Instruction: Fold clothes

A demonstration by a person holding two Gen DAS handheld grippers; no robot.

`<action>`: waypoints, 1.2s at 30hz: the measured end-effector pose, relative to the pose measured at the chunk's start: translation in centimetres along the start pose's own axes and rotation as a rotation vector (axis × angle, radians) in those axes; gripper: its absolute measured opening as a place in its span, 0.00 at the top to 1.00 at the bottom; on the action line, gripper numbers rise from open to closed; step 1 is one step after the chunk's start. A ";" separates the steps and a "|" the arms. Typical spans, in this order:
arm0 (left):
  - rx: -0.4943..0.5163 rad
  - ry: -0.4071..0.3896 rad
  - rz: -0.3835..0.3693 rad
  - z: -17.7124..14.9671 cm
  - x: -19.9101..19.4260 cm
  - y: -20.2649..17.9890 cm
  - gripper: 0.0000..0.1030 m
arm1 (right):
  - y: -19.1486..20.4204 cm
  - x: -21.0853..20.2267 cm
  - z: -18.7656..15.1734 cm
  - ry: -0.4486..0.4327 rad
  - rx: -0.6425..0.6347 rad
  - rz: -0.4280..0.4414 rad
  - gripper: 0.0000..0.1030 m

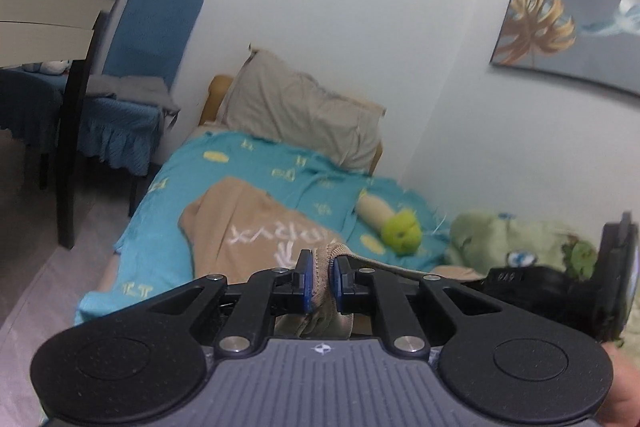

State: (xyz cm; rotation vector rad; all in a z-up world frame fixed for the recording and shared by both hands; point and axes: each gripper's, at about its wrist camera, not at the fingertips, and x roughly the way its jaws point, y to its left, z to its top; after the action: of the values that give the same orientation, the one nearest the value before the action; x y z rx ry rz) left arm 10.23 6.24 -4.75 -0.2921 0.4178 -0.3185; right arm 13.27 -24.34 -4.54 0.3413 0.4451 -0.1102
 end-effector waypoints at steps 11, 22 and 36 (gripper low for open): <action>0.029 0.197 0.059 -2.2 3.1 -0.3 0.66 | 2.1 -2.0 0.5 -0.064 -0.047 0.118 0.94; 0.137 0.345 0.359 -4.9 6.1 -0.5 0.36 | 1.1 -3.6 0.8 -0.163 0.038 0.106 0.94; -0.111 -0.001 0.588 0.1 0.5 3.1 0.28 | -0.2 4.1 -2.3 0.138 -0.039 -0.166 0.17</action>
State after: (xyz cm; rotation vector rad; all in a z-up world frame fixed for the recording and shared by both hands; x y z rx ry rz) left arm 11.41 8.88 -5.85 -0.2650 0.5009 0.2810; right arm 15.96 -23.90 -8.34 0.2737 0.6111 -0.2405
